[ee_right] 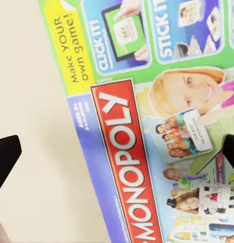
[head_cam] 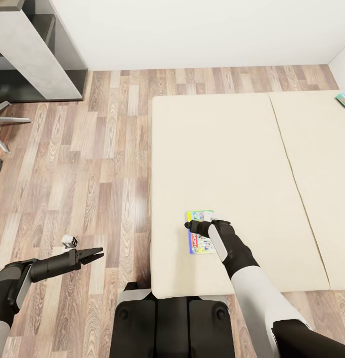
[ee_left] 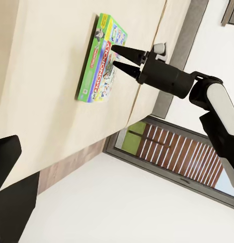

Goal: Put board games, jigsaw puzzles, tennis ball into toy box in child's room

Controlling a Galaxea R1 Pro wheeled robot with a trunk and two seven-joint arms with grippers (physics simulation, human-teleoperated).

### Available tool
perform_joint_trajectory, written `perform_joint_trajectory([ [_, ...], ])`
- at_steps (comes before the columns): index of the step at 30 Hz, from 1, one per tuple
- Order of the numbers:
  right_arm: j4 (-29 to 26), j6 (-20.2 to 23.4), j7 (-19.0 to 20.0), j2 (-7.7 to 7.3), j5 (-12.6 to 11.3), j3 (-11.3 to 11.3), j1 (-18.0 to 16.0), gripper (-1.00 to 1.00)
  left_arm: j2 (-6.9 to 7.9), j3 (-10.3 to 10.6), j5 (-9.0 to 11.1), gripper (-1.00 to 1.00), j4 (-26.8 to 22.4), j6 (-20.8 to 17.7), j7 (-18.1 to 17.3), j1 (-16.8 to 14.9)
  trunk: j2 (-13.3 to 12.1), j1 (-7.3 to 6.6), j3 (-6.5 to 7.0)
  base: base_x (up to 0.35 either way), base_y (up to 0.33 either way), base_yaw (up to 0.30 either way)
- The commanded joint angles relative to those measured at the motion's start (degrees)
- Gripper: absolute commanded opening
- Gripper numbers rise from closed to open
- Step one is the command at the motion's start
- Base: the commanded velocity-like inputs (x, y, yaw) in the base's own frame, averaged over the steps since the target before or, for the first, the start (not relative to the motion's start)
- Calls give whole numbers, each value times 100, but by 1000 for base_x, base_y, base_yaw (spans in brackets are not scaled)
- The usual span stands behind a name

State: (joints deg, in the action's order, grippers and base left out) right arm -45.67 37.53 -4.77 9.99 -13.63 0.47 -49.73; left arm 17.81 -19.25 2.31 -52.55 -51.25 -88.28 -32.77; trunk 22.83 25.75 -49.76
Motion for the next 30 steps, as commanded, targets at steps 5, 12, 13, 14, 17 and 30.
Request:
perform_joint_trajectory([
  [5, -5, 1, -50, 0, -60, 5, -1, 100, 2, 0, -3, 100, -1, -61, -23, -1, 9, 3, -6, 0, 0, 0],
  [12, -4, -8, -50, 0, -60, 31, -1, 100, 3, 0, -3, 100, -1, -61, -23, -1, 9, 3, -6, 0, 0, 0],
  [13, -4, -8, -50, 0, -60, 33, -1, 100, 3, 0, -3, 100, -1, -61, -23, -1, 9, 3, -6, 0, 0, 0],
  [14, -4, -8, -50, 0, -60, 34, -1, 100, 3, 0, -3, 100, -1, -61, -23, -1, 9, 3, -6, 0, 0, 0],
  [17, -4, -9, -50, 0, -60, 38, -1, 100, 2, 0, -3, 100, -1, -61, -23, -1, 9, 3, -6, 0, 0, 0],
  [30, -4, -9, -50, 0, -60, 40, -1, 100, 3, 0, -7, 100, -1, -61, -23, -1, 9, 3, -6, 0, 49, 0],
])
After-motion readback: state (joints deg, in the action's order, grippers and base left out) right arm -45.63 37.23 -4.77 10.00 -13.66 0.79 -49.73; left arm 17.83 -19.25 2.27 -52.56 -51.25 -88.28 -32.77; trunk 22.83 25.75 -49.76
